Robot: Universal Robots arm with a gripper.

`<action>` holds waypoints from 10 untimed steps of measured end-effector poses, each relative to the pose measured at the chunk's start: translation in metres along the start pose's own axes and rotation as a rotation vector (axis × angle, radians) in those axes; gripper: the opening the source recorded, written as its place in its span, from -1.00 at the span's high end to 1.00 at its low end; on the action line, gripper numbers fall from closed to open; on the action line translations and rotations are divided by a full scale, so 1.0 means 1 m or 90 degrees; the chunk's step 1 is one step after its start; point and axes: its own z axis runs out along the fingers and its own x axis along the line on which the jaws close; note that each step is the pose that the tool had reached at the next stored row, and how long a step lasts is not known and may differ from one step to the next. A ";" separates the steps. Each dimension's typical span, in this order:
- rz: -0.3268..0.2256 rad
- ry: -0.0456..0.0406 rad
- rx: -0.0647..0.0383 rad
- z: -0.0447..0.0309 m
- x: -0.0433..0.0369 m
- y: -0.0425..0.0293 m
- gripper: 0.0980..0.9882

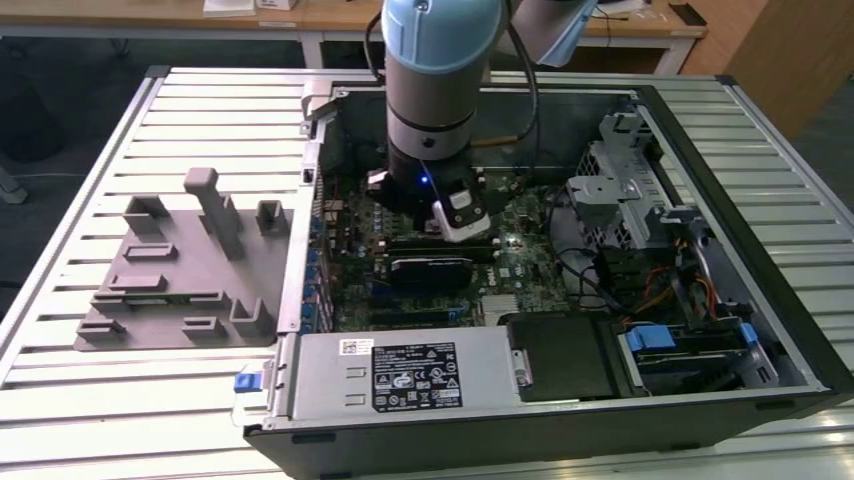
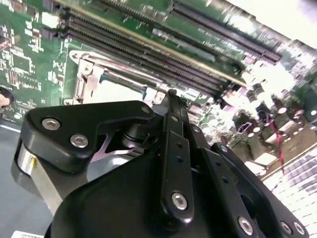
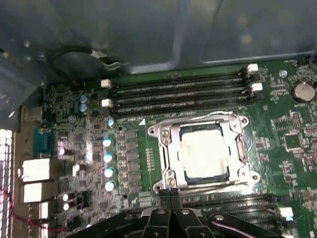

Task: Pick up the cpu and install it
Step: 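Install the second cpu locking lever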

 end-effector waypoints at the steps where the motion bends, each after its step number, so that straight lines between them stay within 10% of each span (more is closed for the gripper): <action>1: 0.000 -0.0003 0.003 0.0004 -0.0001 0.0024 0.98; 10: 0.002 -0.0048 0.035 0.0036 -0.0086 0.0177 0.98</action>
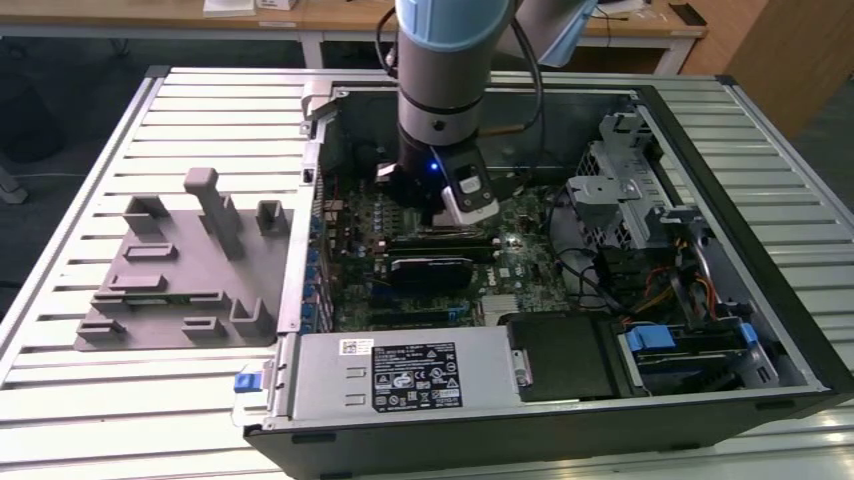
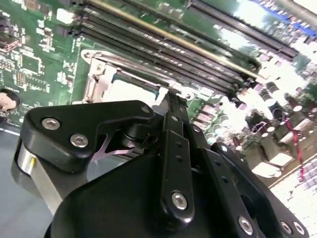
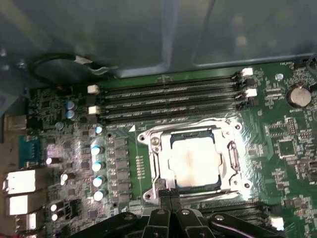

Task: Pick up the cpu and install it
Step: 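Install the second cpu locking lever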

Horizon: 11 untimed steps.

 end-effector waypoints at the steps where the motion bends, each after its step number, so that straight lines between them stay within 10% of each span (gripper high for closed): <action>1: 0.000 -0.0002 0.001 0.0003 -0.0011 0.0022 0.98; 11: 0.000 -0.0015 0.011 0.0035 -0.0202 0.0207 0.98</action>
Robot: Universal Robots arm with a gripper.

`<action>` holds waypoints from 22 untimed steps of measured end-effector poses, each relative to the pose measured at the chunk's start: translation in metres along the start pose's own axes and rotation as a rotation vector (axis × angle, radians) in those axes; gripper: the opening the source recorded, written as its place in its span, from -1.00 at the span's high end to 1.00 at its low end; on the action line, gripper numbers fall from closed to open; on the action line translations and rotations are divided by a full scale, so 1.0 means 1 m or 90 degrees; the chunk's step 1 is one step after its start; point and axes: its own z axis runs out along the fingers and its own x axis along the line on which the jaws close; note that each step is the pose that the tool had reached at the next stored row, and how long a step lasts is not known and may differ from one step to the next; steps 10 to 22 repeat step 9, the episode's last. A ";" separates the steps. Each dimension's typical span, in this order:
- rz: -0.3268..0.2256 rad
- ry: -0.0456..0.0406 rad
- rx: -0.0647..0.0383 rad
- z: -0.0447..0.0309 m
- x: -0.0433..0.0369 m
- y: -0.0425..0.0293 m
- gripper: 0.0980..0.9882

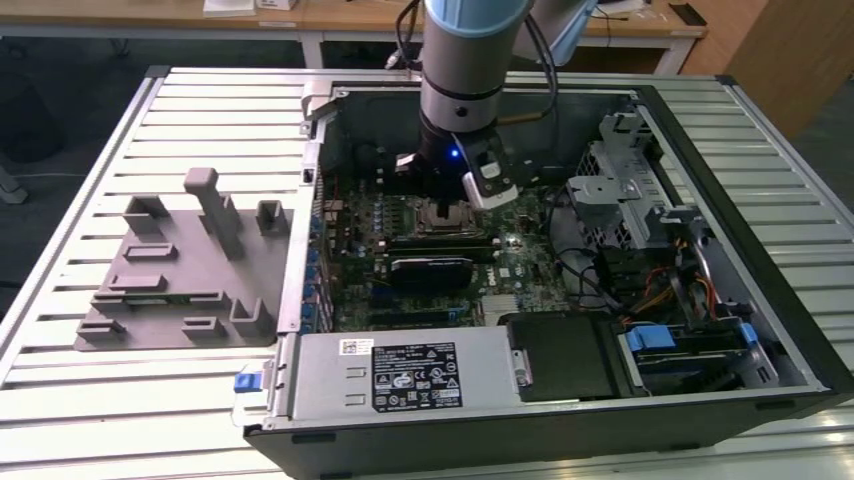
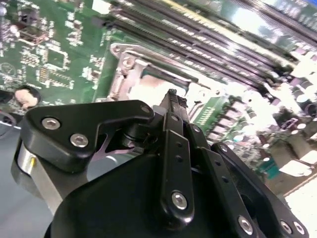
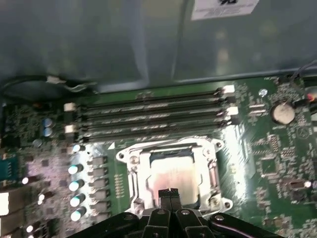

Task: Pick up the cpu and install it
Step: 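Install the second cpu locking lever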

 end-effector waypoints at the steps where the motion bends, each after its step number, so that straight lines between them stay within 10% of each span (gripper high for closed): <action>1: 0.000 -0.0001 0.000 0.0001 -0.0024 0.0010 0.98; 22: 0.000 0.0000 0.001 0.0002 -0.0046 0.0015 0.98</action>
